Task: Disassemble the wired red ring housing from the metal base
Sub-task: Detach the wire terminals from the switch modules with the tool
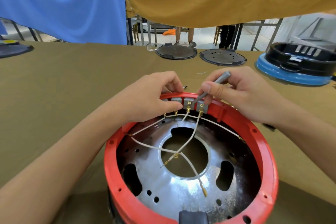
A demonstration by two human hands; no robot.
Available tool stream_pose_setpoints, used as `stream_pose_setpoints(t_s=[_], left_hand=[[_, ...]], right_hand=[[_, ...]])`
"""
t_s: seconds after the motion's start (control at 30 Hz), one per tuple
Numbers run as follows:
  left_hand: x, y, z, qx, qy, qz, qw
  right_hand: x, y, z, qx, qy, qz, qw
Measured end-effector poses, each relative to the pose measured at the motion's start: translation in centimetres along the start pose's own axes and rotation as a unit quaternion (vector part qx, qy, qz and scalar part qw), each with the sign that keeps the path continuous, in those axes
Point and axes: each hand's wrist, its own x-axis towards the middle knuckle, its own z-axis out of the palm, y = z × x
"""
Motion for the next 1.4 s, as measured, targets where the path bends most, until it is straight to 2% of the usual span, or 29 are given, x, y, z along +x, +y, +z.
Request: stream_pose_setpoints(t_s=[0.27, 0.43, 0.5, 0.63, 0.7, 0.77, 0.83, 0.93, 1.07, 1.13, 1.27, 1.4], left_hand=[[0.0, 0.1, 0.0, 0.009, -0.001, 0.000, 1.000], [0.1, -0.1, 0.1, 0.008, 0.004, 0.005, 1.000], [0.0, -0.1, 0.1, 0.016, 0.013, 0.009, 1.000], [-0.2, 0.6, 0.2, 0.049, 0.096, 0.050, 0.993], [-0.4, 1.6, 0.0, 0.094, 0.082, 0.059, 0.990], [-0.1, 2.7, -0.2, 0.133, 0.036, 0.053, 0.989], [0.4, 3.5, -0.1, 0.180, 0.024, 0.036, 0.983], [0.2, 4.2, 1.0, 0.256, 0.062, 0.001, 0.965], [-0.7, 4.3, 2.7, 0.279, 0.100, -0.028, 0.955], [-0.7, 4.3, 2.8, 0.274, 0.103, -0.032, 0.956], [-0.6, 4.3, 2.5, 0.191, 0.103, -0.070, 0.974], [-0.4, 4.4, 2.9, 0.173, 0.095, -0.062, 0.978]], right_hand=[[1.2, -0.2, 0.3, 0.055, -0.017, 0.094, 0.994], [0.8, 0.0, 0.0, 0.083, -0.020, 0.092, 0.992], [0.4, 0.2, -0.2, 0.099, -0.008, 0.087, 0.991], [0.2, 0.6, 0.9, 0.107, 0.050, 0.048, 0.992], [0.1, 0.7, 1.5, 0.107, 0.089, 0.015, 0.990], [0.0, 1.0, 1.6, 0.099, 0.115, -0.009, 0.988], [-0.2, 1.3, 1.6, 0.087, 0.133, -0.022, 0.987], [-0.4, 1.2, 1.5, 0.072, 0.144, -0.034, 0.986], [-0.5, 0.9, 1.5, 0.026, 0.126, -0.037, 0.991], [-0.5, 0.8, 1.5, 0.013, 0.114, -0.029, 0.993], [-0.6, 0.4, 1.4, -0.027, 0.097, -0.026, 0.995], [-0.5, 0.2, 1.3, -0.044, 0.086, -0.031, 0.995]])
